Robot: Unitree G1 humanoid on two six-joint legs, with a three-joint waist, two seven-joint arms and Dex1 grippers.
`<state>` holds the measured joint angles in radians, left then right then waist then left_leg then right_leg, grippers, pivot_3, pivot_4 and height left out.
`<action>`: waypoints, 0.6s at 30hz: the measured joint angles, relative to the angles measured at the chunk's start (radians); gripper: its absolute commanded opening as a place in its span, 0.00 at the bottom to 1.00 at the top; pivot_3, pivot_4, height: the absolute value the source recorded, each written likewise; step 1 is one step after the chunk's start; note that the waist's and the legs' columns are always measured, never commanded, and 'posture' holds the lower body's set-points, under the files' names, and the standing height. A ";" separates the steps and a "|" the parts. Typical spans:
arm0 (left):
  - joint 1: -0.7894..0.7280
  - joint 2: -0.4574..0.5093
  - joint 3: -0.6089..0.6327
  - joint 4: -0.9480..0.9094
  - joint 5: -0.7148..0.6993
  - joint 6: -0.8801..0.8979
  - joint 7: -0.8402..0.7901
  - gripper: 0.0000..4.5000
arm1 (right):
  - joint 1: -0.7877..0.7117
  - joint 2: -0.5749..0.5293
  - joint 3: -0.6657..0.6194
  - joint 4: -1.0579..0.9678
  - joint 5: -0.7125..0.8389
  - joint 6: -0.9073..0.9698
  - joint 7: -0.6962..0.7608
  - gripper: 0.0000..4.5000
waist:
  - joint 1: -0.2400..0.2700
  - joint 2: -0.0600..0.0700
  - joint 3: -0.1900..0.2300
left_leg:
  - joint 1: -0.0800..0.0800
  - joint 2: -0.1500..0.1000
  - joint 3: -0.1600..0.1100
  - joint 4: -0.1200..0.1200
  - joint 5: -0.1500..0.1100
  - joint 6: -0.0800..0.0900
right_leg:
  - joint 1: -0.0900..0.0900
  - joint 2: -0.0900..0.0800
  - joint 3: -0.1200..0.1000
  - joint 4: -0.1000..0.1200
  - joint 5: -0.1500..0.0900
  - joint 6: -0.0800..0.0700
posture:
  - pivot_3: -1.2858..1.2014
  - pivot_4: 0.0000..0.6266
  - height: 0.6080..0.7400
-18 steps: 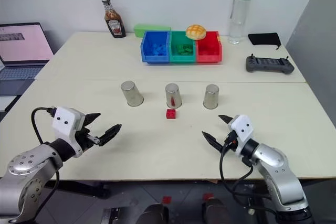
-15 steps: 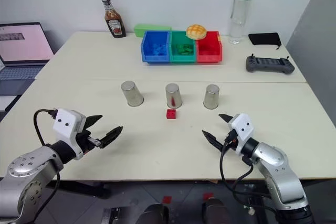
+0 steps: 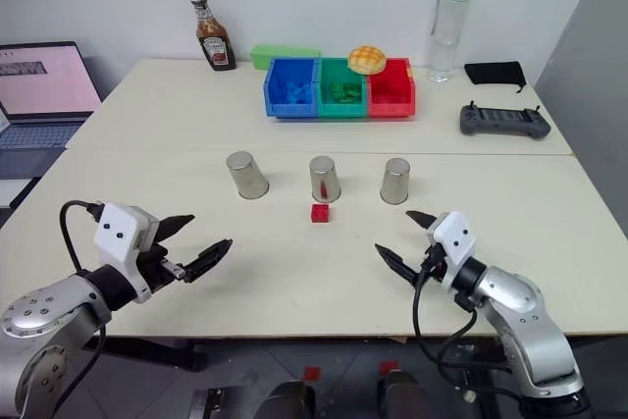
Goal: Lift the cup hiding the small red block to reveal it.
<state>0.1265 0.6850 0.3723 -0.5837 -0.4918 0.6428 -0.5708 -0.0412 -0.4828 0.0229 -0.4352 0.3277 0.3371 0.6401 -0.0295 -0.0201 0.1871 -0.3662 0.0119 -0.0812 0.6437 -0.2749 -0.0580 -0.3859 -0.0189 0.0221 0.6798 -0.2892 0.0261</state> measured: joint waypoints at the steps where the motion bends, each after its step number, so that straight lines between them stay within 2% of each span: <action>1: 0.005 0.000 0.002 -0.003 -0.003 0.000 -0.008 1.00 | 0.000 -0.002 0.000 0.000 0.002 0.003 0.000 1.00 | 0.000 0.000 0.000 | 0.000 0.000 0.000 0.000 0.000 0.000 | 0.000 0.000 0.000 0.000 0.000 0.000 | 0.52 0.24 1.00; 12: 0.014 0.000 0.067 0.009 -0.082 0.013 -0.033 1.00 | -0.002 -0.031 -0.023 -0.015 0.050 0.044 0.013 1.00 | 0.000 0.000 0.000 | 0.000 0.000 0.000 0.000 0.000 0.000 | 0.000 0.000 0.000 0.000 0.000 0.000 | 0.52 0.24 1.00; 18: 0.051 0.020 0.065 0.007 -0.075 -0.002 -0.065 1.00 | -0.001 -0.052 -0.023 -0.018 0.068 0.049 0.035 1.00 | 0.000 0.000 0.000 | 0.000 0.000 0.000 0.000 0.000 0.000 | 0.000 0.000 0.000 0.000 0.000 0.000 | 0.52 0.24 1.00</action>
<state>0.1776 0.7048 0.4376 -0.5762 -0.5666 0.6408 -0.6360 -0.0422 -0.5345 -0.0004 -0.4530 0.3961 0.3856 0.6749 -0.0295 -0.0201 0.1871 -0.3662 0.0118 -0.0811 0.6435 -0.2749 -0.0579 -0.3860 -0.0189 0.0219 0.6795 -0.2894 0.0260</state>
